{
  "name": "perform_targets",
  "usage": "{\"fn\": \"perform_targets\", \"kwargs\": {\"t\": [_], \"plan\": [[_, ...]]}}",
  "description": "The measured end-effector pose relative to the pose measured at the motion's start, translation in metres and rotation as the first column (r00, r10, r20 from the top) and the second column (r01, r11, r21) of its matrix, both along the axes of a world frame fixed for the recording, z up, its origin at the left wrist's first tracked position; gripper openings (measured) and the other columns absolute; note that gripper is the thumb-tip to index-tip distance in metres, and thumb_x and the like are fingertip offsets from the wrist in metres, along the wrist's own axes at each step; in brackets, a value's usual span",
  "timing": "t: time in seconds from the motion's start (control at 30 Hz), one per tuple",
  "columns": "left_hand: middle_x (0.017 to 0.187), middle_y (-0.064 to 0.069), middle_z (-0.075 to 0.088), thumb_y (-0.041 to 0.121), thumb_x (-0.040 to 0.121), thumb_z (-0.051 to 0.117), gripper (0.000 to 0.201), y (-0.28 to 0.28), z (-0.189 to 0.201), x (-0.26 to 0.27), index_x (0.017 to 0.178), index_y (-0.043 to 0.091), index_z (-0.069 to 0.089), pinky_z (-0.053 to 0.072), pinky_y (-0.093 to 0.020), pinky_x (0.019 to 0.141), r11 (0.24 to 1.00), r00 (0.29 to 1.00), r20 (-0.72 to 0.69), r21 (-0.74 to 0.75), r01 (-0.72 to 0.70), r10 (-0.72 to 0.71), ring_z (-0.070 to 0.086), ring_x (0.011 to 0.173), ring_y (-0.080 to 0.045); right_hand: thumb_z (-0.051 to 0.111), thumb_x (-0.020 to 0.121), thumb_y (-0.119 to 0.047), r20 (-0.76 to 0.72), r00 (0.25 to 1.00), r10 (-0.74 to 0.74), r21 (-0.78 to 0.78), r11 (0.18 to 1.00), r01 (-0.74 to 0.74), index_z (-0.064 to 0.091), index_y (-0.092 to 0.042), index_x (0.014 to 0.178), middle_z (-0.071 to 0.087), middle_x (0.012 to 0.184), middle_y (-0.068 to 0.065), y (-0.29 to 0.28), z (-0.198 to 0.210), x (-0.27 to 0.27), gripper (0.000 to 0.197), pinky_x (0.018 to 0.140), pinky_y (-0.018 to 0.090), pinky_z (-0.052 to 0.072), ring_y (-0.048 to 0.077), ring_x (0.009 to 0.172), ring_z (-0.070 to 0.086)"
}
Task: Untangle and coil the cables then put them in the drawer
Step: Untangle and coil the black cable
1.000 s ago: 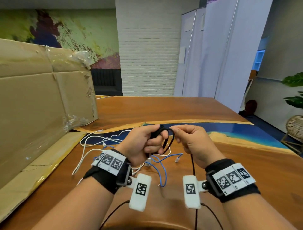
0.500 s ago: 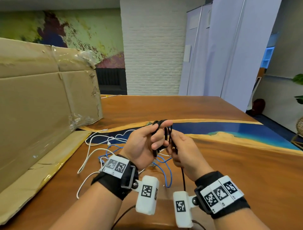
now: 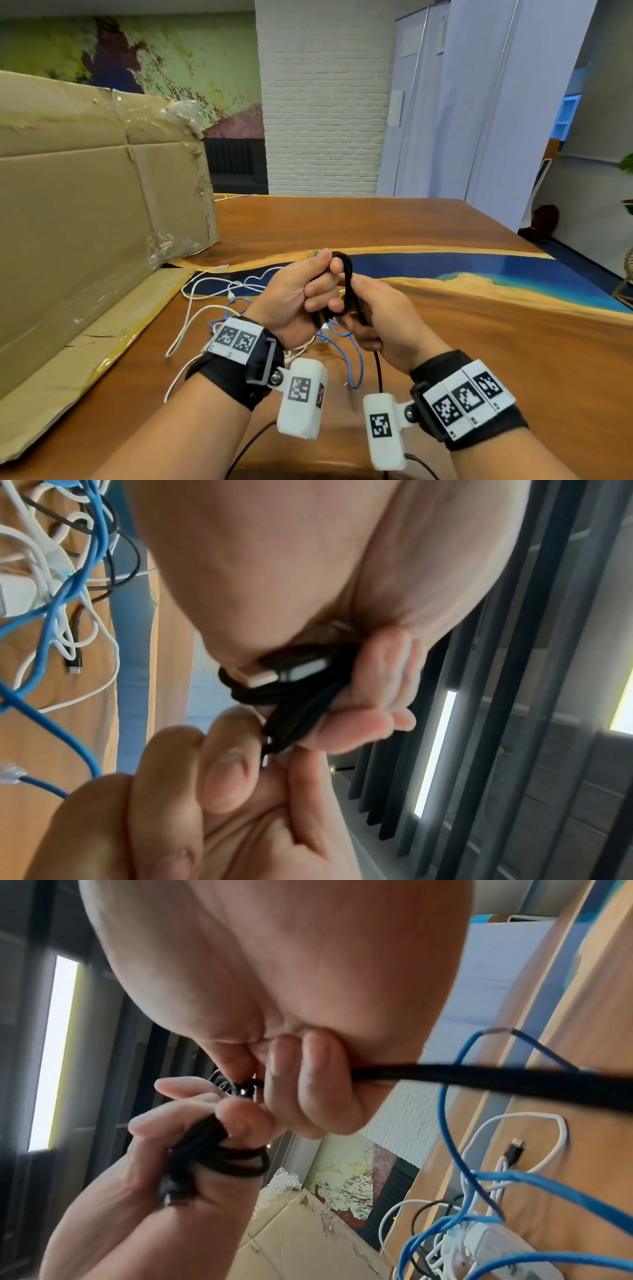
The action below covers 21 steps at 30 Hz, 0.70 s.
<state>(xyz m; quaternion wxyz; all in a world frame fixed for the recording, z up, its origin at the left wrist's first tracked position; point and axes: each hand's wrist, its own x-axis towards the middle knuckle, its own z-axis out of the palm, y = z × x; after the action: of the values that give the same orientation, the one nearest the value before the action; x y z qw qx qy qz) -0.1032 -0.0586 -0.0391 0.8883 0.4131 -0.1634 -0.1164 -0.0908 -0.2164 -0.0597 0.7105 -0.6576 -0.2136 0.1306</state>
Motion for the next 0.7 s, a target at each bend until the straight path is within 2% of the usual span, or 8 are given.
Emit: {"fn": "perform_targets", "kwargs": {"t": [0.07, 0.17, 0.3, 0.37, 0.43, 0.53, 0.6, 0.7], "plan": [[0.045, 0.009, 0.029, 0.035, 0.103, 0.041, 0.037, -0.001, 0.001, 0.002, 0.085, 0.008, 0.058, 0.038, -0.021, 0.046, 0.999, 1.000, 0.001, -0.015, 0.029, -0.029, 0.016, 0.037, -0.007, 0.030, 0.111, -0.036, 0.020, 1.000, -0.024, -0.028, 0.999, 0.024, 0.064, -0.017, 0.107, 0.043, 0.061, 0.006, 0.001, 0.000, 0.000, 0.039, 0.043, 0.024, 0.013, 0.011, 0.044, 0.023], [0.048, 0.007, 0.029, 0.033, 0.103, 0.032, 0.047, -0.002, -0.001, 0.002, 0.095, 0.000, 0.064, 0.031, -0.025, 0.048, 0.994, 0.998, 0.007, -0.091, 0.064, -0.064, 0.013, 0.041, -0.010, 0.031, 0.112, -0.035, 0.040, 0.995, -0.087, -0.075, 0.993, 0.090, 0.059, -0.018, 0.107, 0.039, 0.073, 0.014, 0.002, 0.002, 0.001, 0.033, 0.042, 0.021, 0.015, 0.012, 0.049, 0.022], [0.059, 0.005, 0.033, 0.027, 0.106, 0.030, 0.048, -0.003, -0.001, 0.002, 0.123, -0.005, 0.062, 0.039, -0.026, 0.059, 0.977, 0.996, -0.023, -0.194, -0.090, 0.087, 0.029, 0.046, -0.010, 0.032, 0.111, -0.019, 0.100, 0.985, -0.139, -0.212, 0.964, 0.157, 0.066, -0.026, 0.113, 0.040, 0.060, 0.008, 0.004, 0.003, -0.003, 0.035, 0.036, 0.020, 0.022, 0.008, 0.040, 0.029], [0.067, 0.003, 0.038, 0.024, 0.109, 0.031, 0.044, -0.002, 0.003, 0.007, 0.133, -0.003, 0.055, 0.043, -0.028, 0.072, 0.954, 0.970, -0.066, -0.181, -0.241, 0.233, 0.036, 0.054, -0.011, 0.033, 0.109, -0.007, 0.175, 0.983, -0.049, -0.374, 0.921, 0.112, 0.067, -0.019, 0.108, 0.042, 0.061, 0.006, 0.004, 0.002, -0.011, 0.036, 0.038, 0.016, 0.029, 0.004, 0.039, 0.034], [0.069, 0.001, 0.043, 0.020, 0.109, 0.037, 0.035, -0.002, 0.006, 0.013, 0.131, -0.002, 0.053, 0.046, -0.029, 0.076, 0.916, 0.915, -0.104, -0.057, -0.397, 0.390, 0.042, 0.058, -0.013, 0.035, 0.106, -0.007, 0.220, 0.972, 0.081, -0.547, 0.836, 0.054, 0.068, -0.012, 0.107, 0.047, 0.064, 0.003, 0.005, 0.000, -0.018, 0.034, 0.049, 0.017, 0.035, 0.004, 0.046, 0.041], [0.068, -0.002, 0.051, 0.013, 0.108, 0.043, 0.018, -0.002, -0.001, 0.018, 0.113, 0.004, 0.057, 0.050, -0.031, 0.073, 0.791, 0.852, 0.050, 0.347, -0.505, 0.521, 0.056, 0.059, -0.017, 0.045, 0.103, -0.020, 0.346, 0.934, 0.095, -0.620, 0.770, 0.151, 0.074, -0.023, 0.091, 0.053, 0.063, 0.005, 0.001, 0.005, -0.018, 0.032, 0.059, 0.033, 0.039, 0.016, 0.058, 0.046], [0.069, -0.003, 0.059, 0.014, 0.106, 0.042, 0.017, -0.002, -0.009, 0.017, 0.104, 0.011, 0.059, 0.053, -0.036, 0.079, 0.628, 0.852, 0.240, 0.590, -0.508, 0.465, 0.063, 0.065, -0.020, 0.050, 0.099, -0.026, 0.426, 0.905, 0.018, -0.551, 0.798, 0.244, 0.074, -0.024, 0.079, 0.064, 0.072, 0.016, -0.008, 0.013, -0.013, 0.031, 0.062, 0.038, 0.044, 0.025, 0.064, 0.053], [0.063, 0.002, 0.065, 0.022, 0.103, 0.047, 0.021, -0.002, -0.008, 0.007, 0.092, 0.014, 0.063, 0.054, -0.034, 0.077, 0.388, 0.898, 0.358, 0.813, -0.435, 0.256, 0.066, 0.066, -0.022, 0.056, 0.101, -0.028, 0.444, 0.895, -0.048, -0.474, 0.835, 0.280, 0.074, -0.020, 0.077, 0.068, 0.065, -0.005, -0.025, 0.029, -0.010, 0.030, 0.058, 0.032, 0.039, 0.016, 0.061, 0.046]]}}
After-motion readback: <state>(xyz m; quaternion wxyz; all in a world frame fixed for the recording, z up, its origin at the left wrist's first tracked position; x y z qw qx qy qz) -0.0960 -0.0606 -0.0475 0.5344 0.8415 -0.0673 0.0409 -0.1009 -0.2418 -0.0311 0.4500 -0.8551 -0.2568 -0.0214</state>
